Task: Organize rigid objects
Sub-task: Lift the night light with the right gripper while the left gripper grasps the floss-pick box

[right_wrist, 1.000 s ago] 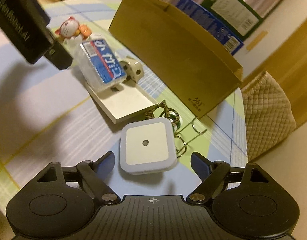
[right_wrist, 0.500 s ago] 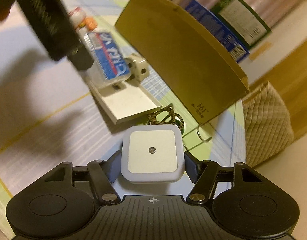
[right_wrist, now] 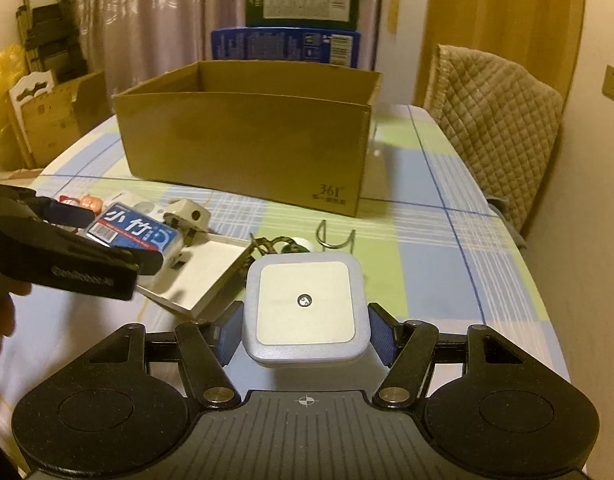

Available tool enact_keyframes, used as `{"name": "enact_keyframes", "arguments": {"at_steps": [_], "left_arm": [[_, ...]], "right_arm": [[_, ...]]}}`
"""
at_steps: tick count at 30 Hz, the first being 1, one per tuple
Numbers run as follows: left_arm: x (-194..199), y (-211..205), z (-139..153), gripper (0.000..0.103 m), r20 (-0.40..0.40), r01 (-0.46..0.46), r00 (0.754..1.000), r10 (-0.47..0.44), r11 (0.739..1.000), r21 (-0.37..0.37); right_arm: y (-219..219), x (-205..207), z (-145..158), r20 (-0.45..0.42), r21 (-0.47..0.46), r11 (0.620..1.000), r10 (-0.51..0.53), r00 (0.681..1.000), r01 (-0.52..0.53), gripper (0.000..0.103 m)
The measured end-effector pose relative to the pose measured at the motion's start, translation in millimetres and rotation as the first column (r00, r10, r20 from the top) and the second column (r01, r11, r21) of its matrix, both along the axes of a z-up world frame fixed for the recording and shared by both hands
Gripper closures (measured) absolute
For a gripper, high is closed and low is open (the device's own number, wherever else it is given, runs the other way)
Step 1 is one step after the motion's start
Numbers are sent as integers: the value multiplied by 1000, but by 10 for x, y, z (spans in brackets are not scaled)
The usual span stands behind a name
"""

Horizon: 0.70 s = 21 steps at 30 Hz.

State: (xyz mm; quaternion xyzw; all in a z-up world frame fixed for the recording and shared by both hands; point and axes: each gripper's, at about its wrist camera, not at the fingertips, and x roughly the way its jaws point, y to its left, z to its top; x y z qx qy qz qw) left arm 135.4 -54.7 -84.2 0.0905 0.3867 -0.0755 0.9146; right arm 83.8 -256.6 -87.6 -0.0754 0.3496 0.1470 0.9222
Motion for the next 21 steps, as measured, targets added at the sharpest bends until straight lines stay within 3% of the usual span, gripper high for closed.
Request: {"name": "enact_keyframes", "arguments": {"at_steps": [5, 8, 21], "left_arm": [[47, -107, -97, 16, 26, -21, 999, 19, 995, 97], [52, -116, -113, 16, 34, -19, 999, 15, 993, 117], [-64, 109, 149, 18, 16, -46, 999, 46, 999, 20]], "right_arm": [[-72, -14, 13, -3, 11, 1000, -14, 1000, 14, 41], [-90, -14, 9, -6, 16, 1000, -19, 1000, 19, 41], [-115, -28, 149, -4, 62, 998, -33, 999, 33, 41]]}}
